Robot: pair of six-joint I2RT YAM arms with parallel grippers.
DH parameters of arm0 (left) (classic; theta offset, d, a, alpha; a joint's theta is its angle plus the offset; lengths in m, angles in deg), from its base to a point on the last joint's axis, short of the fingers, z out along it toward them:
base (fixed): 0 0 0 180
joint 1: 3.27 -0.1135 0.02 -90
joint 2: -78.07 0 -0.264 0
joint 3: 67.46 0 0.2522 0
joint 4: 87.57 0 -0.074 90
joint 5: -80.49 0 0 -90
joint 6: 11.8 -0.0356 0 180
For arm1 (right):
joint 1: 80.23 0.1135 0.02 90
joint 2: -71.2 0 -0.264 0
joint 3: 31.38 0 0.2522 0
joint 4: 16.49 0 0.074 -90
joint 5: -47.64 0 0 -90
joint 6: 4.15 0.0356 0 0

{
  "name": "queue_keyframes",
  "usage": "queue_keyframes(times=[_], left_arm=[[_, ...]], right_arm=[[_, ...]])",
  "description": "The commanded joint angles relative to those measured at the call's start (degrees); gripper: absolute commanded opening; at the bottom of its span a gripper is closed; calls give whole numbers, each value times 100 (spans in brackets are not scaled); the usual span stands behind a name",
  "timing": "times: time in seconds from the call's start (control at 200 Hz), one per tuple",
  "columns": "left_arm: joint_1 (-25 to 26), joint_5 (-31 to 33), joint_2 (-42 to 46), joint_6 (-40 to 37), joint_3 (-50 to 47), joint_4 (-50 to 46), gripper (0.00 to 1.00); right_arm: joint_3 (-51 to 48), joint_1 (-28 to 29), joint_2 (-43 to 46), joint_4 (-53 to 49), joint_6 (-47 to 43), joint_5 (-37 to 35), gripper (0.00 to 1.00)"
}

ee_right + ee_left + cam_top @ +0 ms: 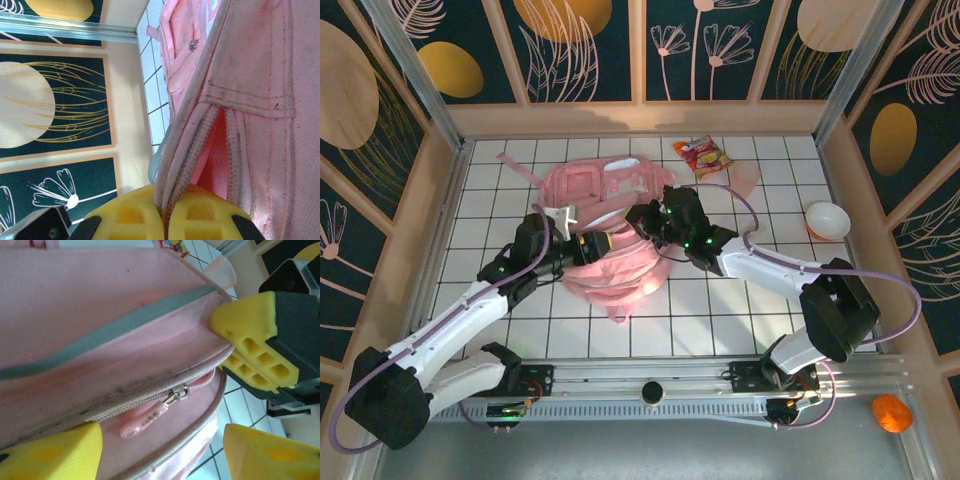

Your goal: Pack the student bag

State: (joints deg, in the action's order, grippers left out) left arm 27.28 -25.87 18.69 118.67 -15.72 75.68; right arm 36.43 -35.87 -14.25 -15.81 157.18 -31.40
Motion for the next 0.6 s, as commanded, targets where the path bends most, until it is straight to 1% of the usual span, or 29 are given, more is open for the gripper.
queue_keyframes(times=[0.0,0.16,0.275,0.4,0.48,0.535,0.596], left_arm=[[13,257,-193,-445,219,371,65],[54,-188,-490,-618,291,449,61],[128,-564,-492,-748,296,525,57],[245,-809,-503,-754,259,723,53],[271,-722,-562,-743,287,699,49],[274,-504,-575,-743,276,664,46],[277,-230,-589,-709,256,629,45]], right_arm=[[333,98,21,772,-22,99,0],[348,108,24,818,-40,108,0],[346,108,-3,858,-45,108,0],[348,112,-58,1002,-40,143,0],[348,121,-80,1052,-31,160,0],[369,126,-82,1048,-40,155,0],[370,126,-75,1037,-53,161,0]])
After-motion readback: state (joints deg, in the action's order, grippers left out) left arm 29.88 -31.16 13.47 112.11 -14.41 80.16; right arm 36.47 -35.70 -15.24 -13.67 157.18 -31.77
